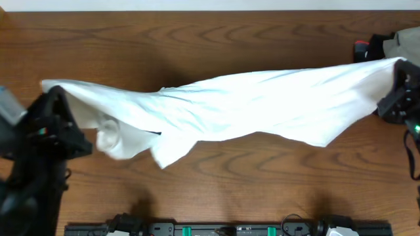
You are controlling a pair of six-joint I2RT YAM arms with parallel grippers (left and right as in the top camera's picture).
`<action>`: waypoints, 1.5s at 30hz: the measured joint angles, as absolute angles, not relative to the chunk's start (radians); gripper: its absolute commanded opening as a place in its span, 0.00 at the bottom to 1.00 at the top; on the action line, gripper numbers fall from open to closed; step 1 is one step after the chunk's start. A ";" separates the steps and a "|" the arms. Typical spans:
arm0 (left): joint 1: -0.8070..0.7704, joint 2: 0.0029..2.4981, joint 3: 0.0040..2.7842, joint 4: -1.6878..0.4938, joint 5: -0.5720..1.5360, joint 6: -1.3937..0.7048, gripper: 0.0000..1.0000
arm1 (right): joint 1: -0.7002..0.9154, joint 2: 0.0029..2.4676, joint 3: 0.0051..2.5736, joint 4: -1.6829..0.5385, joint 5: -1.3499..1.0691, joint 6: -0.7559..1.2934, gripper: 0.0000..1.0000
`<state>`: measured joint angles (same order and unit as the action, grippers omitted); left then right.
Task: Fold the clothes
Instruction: 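Lift the shirt high with both grippers and swing it forward, then lay the shirt flat on the table and open both grippers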
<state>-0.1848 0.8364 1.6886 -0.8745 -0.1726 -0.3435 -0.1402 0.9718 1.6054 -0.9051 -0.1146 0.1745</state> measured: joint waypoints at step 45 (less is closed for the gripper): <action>-0.185 1.648 1.809 0.294 -0.374 -0.013 0.06 | -0.218 1.640 1.856 -0.344 -0.257 0.194 0.01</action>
